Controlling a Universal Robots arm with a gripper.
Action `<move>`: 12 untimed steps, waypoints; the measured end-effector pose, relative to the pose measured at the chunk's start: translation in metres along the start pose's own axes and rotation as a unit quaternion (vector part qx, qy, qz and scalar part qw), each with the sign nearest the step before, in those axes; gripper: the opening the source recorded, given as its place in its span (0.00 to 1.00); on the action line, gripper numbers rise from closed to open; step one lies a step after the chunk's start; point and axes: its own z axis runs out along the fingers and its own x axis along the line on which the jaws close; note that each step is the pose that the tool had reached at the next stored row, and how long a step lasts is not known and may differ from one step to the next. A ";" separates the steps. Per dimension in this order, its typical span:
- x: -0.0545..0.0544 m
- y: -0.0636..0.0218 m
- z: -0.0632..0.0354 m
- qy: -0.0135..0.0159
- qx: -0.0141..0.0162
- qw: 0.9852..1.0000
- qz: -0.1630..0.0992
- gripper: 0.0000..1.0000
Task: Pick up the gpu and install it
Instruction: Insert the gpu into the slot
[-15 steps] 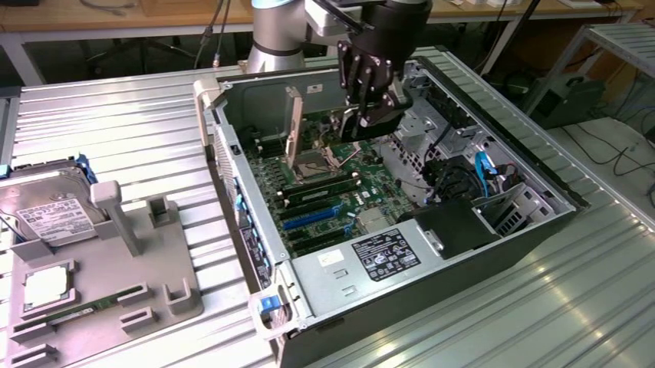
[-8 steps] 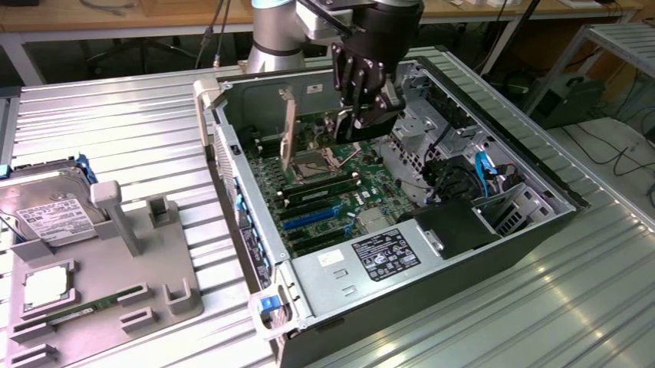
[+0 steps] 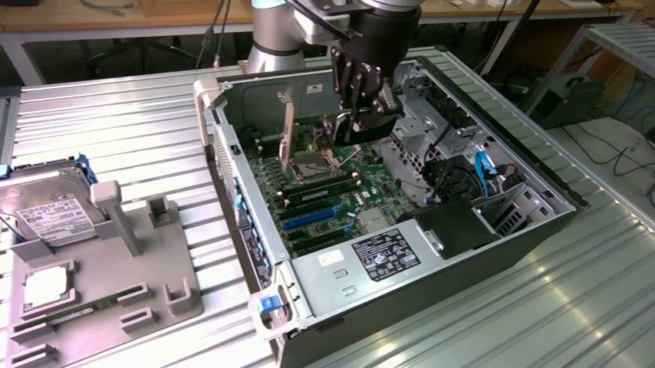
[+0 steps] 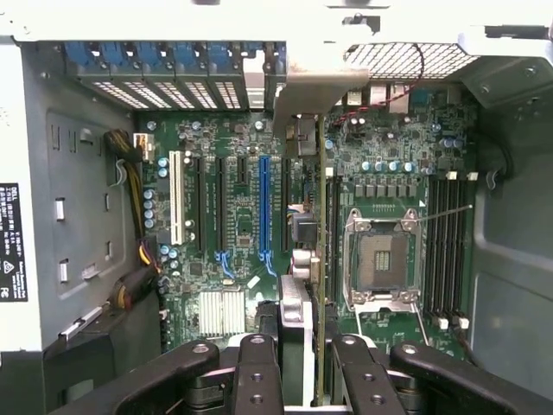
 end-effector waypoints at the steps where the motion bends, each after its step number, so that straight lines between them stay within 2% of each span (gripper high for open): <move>1: 0.000 0.0000 0.0009 0.000 0.000 1.000 0.007 0.28; 12: 0.000 0.0025 0.0052 0.000 0.000 1.000 0.009 0.28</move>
